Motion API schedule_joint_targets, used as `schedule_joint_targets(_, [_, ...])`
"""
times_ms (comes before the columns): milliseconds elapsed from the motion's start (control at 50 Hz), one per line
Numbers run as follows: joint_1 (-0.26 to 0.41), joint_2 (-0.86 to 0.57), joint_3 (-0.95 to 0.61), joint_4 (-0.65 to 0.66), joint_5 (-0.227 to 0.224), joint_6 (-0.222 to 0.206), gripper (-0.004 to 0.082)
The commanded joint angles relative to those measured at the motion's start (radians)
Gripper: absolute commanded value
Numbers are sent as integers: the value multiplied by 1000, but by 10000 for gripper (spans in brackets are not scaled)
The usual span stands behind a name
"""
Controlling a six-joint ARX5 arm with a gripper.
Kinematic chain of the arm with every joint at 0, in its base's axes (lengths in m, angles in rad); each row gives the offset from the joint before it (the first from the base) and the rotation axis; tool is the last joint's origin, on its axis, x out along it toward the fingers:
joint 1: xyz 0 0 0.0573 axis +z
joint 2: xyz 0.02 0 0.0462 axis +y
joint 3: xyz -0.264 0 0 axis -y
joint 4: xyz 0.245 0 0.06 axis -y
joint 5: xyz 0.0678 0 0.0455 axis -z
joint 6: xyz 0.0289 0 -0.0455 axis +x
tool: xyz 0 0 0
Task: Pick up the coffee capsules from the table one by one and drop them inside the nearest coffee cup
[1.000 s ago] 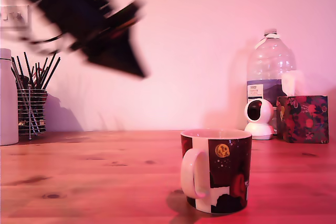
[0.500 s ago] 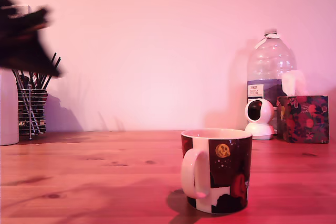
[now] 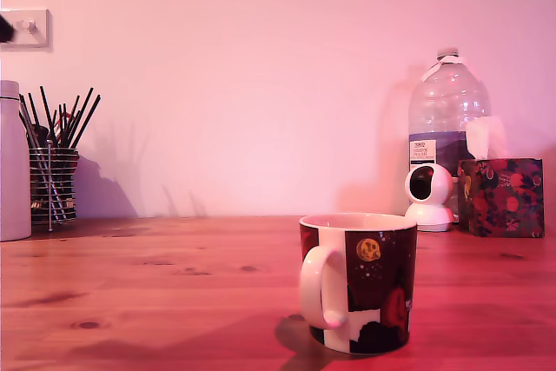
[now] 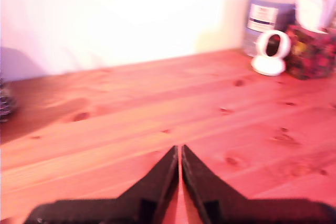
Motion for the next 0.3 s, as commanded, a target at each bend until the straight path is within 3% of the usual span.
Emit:
schedule_joint_targets(0, [4,-24,-15,2,-16,-5,-19])
schedule_joint_targets(280, [3,-116,-15,2,-24,-5,-19])
